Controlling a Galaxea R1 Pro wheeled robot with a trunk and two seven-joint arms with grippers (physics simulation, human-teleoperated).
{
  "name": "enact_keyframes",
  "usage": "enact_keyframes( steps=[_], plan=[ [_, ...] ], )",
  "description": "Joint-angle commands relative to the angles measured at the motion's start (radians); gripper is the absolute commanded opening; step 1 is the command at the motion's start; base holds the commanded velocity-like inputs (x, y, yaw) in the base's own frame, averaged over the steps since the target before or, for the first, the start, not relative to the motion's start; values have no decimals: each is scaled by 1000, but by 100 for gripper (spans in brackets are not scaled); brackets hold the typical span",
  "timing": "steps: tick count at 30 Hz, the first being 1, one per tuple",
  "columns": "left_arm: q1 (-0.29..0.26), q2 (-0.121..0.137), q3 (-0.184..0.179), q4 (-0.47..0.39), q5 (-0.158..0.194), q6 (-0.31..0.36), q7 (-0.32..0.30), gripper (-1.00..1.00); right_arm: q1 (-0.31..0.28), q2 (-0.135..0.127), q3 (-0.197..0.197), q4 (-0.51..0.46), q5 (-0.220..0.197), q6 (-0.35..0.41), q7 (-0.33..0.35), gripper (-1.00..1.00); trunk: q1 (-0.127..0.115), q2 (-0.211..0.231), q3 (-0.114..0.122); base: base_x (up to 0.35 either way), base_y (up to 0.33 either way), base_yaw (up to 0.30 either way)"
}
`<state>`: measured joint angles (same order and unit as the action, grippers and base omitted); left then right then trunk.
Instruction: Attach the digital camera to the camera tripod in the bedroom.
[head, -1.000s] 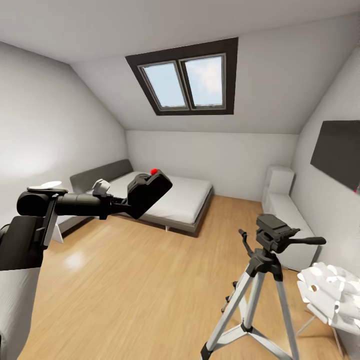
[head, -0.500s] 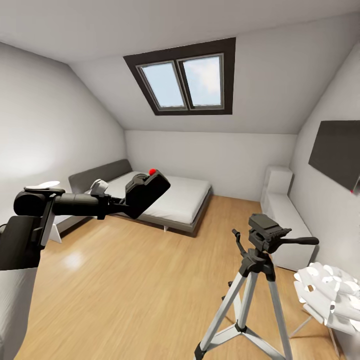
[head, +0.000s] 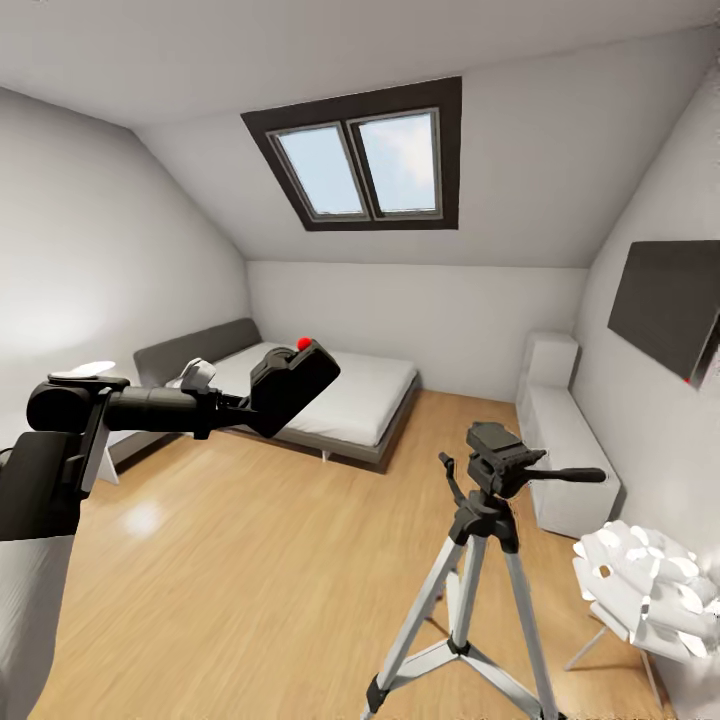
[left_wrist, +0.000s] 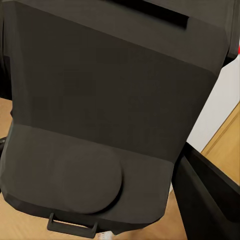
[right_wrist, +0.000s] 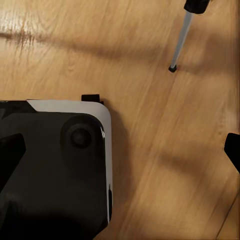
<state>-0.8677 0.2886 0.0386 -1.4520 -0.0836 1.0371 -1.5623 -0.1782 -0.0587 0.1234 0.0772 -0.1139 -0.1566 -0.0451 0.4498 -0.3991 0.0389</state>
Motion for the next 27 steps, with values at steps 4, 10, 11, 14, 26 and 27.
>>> enact_keyframes(
  steps=[4,10,11,14,26,27],
  plan=[
    [-1,0,1,-1,-8,10,-9,-100,-1,0,8,4,-10,-7,1,100,0,-1,0,-105,-279,0],
    [-1,0,1,-1,-8,10,-9,-100,-1,0,8,4,-10,-7,1,100,0,-1,0,-98,-288,107],
    [-1,0,1,-1,-8,10,-9,-100,-1,0,8,4,-10,-6,1,100,0,-1,0,-93,-289,198],
    [-1,0,1,-1,-8,10,-9,-100,-1,0,9,4,-10,-7,1,100,0,-1,0,-92,-288,234],
    [-1,1,1,-1,-8,10,-9,-100,-1,0,9,4,-10,-7,1,100,0,-1,0,-51,-129,153],
    [-1,1,2,0,-8,10,-9,-100,-1,0,9,4,-10,-7,1,100,0,-1,0,-4,-9,14]
  ],
)
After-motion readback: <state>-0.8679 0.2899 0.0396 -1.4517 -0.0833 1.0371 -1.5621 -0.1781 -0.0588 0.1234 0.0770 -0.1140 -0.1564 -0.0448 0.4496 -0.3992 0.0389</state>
